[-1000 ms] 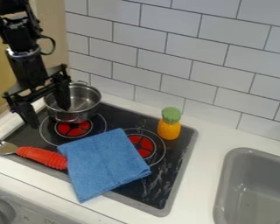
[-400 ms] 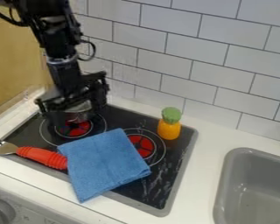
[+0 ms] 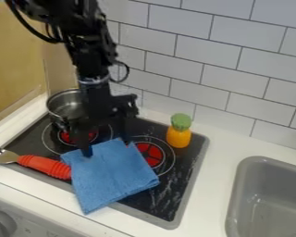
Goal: Move the Blue Mat on left side of the stove
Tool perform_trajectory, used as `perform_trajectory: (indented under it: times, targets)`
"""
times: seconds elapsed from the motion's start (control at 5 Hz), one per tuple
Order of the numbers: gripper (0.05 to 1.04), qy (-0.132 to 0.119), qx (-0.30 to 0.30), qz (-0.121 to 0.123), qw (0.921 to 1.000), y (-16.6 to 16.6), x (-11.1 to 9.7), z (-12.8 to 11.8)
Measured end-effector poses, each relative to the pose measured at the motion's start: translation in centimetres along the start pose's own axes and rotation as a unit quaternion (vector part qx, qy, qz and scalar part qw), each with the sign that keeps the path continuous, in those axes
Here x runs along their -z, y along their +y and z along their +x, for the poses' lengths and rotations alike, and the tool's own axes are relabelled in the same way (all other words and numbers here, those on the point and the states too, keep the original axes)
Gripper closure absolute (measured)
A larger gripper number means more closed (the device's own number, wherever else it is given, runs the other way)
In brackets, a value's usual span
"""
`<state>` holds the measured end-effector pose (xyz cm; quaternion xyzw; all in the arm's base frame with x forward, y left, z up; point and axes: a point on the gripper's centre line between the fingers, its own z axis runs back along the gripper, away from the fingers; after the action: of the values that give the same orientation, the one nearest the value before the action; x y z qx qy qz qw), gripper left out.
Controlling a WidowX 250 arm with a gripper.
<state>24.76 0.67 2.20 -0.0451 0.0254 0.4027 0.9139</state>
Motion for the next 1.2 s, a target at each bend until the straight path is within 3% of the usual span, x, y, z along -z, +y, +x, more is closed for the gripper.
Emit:
perform_trajectory:
  times: [0.6,1.2]
  targets:
    - [0.085,-0.021,0.039,0.080,0.9958,0.4,1.6,-1.3]
    - [0.085,-0.017,0.047,0.076,0.9959,0.0,2.5,-1.6]
